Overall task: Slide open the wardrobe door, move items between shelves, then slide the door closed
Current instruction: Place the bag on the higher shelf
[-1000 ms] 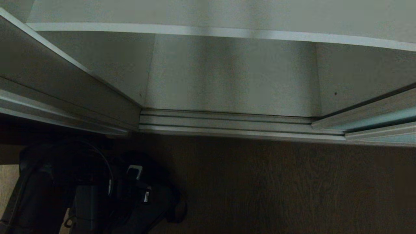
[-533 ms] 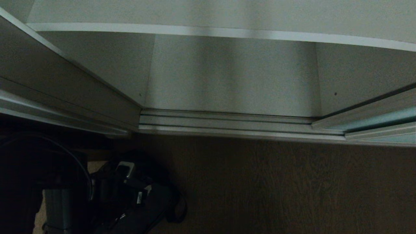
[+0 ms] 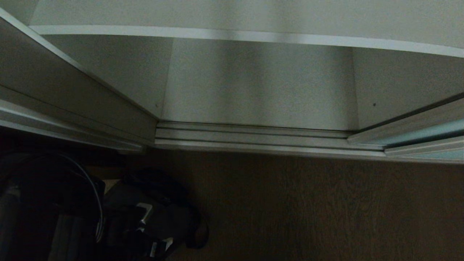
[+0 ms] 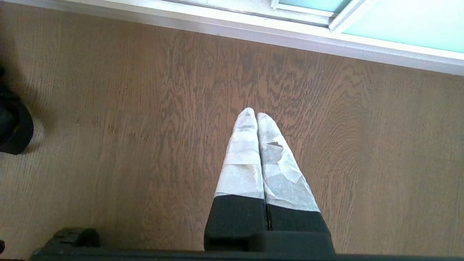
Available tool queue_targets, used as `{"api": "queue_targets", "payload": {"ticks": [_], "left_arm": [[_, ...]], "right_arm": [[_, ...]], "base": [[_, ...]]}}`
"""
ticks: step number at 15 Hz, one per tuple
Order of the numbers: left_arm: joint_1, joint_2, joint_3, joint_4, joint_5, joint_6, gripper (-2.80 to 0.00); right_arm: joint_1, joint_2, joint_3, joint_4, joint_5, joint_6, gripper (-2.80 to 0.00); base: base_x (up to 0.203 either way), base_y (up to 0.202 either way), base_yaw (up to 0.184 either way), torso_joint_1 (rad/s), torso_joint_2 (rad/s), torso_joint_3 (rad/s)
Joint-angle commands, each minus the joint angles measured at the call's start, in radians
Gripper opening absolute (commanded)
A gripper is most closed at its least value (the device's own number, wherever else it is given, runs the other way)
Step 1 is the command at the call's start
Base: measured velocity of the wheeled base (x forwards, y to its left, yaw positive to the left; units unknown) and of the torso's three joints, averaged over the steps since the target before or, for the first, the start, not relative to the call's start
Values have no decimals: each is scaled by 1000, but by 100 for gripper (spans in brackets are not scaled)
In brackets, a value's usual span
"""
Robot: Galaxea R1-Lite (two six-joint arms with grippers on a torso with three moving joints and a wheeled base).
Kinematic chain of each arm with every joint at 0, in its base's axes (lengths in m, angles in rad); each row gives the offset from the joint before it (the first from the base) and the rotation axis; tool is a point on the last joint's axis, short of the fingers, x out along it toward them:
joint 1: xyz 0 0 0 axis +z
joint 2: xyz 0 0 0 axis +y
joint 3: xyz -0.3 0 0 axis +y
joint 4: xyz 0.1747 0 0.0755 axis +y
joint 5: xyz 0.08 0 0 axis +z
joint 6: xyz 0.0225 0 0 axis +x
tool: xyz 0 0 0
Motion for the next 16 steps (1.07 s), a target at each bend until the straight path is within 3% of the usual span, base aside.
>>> {"api": "queue_targets", "payload": {"ticks": [1,10,16], "left_arm": [[2,84,-20,-8,0,2,0],[60,200,-214,-8,8,-6,0],[85,152,-292,-8,15,41,0]], "right_arm": [[0,-2,0,0,0,-1,-280],[0,-2,2,0,0,-1,-280],[0,-2,2,0,0,-1,-280]], "base": [[0,0,0,0,0,0],[0,0,0,0,0,0],[0,0,0,0,0,0]]}}
